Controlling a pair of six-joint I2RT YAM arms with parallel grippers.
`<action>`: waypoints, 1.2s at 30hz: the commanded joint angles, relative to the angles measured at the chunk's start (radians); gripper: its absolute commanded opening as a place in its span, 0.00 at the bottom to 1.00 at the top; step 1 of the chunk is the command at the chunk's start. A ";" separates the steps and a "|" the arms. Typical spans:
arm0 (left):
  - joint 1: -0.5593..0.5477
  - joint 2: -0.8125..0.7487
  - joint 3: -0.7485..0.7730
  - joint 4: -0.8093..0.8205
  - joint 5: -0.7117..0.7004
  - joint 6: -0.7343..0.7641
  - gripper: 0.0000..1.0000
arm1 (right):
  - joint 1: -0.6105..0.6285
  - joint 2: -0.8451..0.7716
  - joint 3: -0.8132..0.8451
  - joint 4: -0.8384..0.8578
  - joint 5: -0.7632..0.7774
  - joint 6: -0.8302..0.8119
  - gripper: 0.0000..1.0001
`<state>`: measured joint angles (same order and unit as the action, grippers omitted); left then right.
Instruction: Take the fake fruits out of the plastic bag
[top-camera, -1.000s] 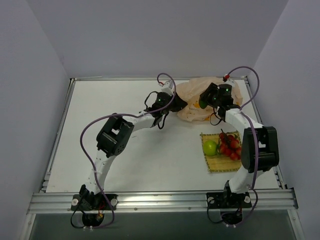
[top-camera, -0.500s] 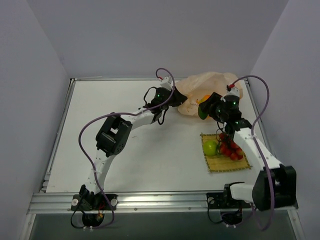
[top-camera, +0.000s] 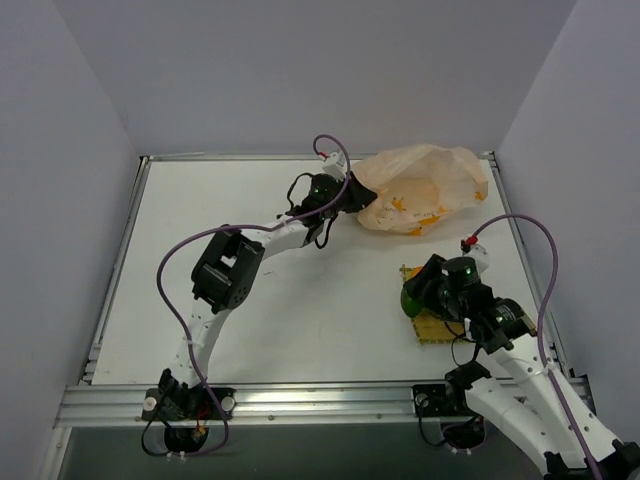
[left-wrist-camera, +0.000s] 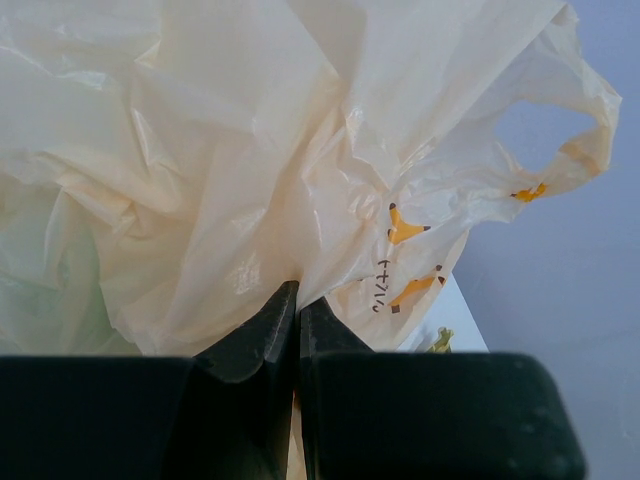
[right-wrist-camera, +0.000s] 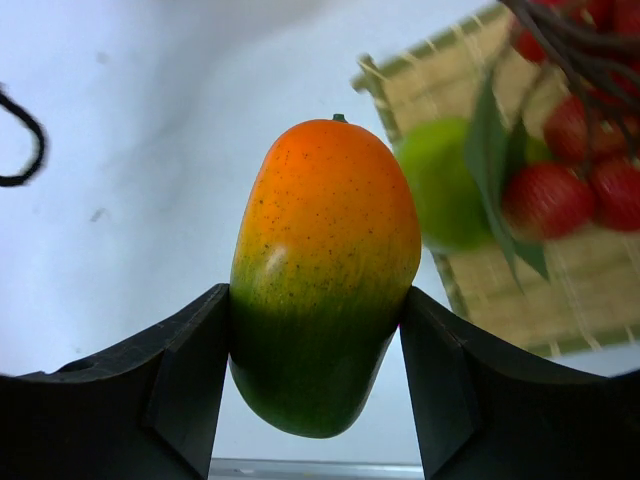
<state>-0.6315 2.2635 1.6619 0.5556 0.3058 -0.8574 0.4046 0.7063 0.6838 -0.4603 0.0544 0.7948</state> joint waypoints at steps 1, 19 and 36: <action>0.009 -0.027 0.027 0.059 0.024 -0.005 0.02 | 0.066 -0.018 -0.016 -0.212 0.118 0.154 0.24; -0.004 -0.022 0.052 0.072 0.036 -0.011 0.02 | 0.444 0.226 0.008 -0.455 0.374 0.644 0.29; 0.015 -0.005 0.050 0.139 0.076 -0.091 0.02 | 0.182 0.217 0.010 -0.426 0.530 0.603 0.45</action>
<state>-0.6315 2.2646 1.6623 0.6113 0.3607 -0.9142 0.6384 0.9436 0.6735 -0.8585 0.4938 1.4254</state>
